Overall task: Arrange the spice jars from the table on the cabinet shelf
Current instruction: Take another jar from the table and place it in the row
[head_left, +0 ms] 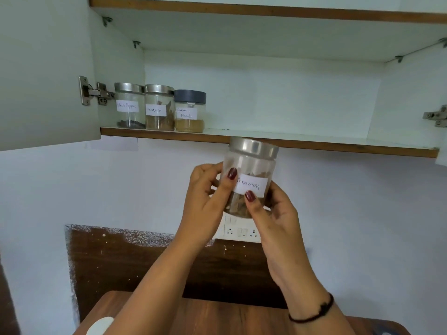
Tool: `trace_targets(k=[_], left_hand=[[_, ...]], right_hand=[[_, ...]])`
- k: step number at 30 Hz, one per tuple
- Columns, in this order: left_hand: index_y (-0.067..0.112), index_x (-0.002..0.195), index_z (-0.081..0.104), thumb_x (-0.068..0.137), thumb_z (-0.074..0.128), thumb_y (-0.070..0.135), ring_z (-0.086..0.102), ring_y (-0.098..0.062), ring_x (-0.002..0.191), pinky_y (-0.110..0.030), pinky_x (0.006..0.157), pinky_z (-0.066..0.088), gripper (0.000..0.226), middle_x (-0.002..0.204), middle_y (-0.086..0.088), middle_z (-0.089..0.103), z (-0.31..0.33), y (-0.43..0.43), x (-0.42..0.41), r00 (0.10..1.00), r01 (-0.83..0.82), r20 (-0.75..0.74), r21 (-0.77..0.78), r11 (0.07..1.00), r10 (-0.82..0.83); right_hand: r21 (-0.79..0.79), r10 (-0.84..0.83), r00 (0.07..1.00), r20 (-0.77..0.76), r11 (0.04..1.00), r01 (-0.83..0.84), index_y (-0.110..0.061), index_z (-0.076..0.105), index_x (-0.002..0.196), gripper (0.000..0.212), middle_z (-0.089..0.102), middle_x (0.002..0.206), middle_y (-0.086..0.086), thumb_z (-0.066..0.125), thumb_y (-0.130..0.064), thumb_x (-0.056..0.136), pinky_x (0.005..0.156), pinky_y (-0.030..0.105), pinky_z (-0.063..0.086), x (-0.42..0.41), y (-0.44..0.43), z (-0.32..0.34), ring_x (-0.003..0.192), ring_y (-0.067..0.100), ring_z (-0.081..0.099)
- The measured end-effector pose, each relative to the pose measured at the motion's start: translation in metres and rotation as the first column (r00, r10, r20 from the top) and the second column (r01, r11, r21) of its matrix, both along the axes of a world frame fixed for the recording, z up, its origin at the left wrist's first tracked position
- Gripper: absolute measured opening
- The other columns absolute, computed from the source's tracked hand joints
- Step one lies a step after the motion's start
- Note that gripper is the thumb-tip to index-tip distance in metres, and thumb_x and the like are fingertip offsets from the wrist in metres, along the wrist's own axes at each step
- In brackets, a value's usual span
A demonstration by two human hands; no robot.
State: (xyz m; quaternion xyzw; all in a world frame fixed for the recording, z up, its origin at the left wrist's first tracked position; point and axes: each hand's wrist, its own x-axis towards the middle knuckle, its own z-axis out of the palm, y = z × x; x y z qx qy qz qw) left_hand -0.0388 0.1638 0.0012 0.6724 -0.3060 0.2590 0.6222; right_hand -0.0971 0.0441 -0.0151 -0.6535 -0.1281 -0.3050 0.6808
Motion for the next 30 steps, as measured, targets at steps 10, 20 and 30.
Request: trace_targets(k=[10, 20, 30], left_hand=[[0.036, 0.132, 0.056, 0.083, 0.065, 0.054, 0.059, 0.003, 0.115, -0.007, 0.090, 0.046, 0.053, 0.126, 0.017, 0.063, 0.028, 0.015, 0.054, 0.979, -0.135, 0.153, -0.012, 0.991, 0.135], [0.035, 0.132, 0.060, 0.087, 0.059, 0.060, 0.056, -0.008, 0.123, -0.058, 0.110, 0.033, 0.051, 0.131, 0.011, 0.064, 0.054, 0.007, 0.116, 0.877, -0.455, 0.206, 0.066, 0.888, 0.434], [0.032, 0.130, 0.061, 0.091, 0.058, 0.054, 0.059, -0.010, 0.119, -0.054, 0.119, 0.012, 0.045, 0.125, 0.010, 0.067, 0.052, 0.001, 0.150, 0.824, -0.557, 0.193, 0.101, 0.824, 0.534]], right_hand=[[-0.120, -0.090, 0.994, 0.057, 0.988, 0.097, -0.028, 0.051, 0.133, 0.048, 0.063, 0.122, -0.012, 0.066, -0.036, 0.088, 0.085, 0.017, 0.054, 0.065, -0.007, 0.062, 0.112, 0.003, 0.059], [-0.239, -0.206, 0.975, 0.078, 0.946, 0.219, -0.023, 0.032, 0.139, 0.057, 0.059, 0.132, 0.003, 0.062, -0.036, 0.092, 0.071, 0.010, 0.043, 0.135, -0.010, 0.111, 0.109, 0.012, 0.060], [-0.546, -0.298, 0.950, 0.093, 0.782, 0.299, -0.019, 0.031, 0.137, 0.057, 0.055, 0.123, -0.003, 0.060, -0.040, 0.093, 0.080, 0.023, 0.050, 0.174, -0.020, 0.127, 0.100, 0.011, 0.058]])
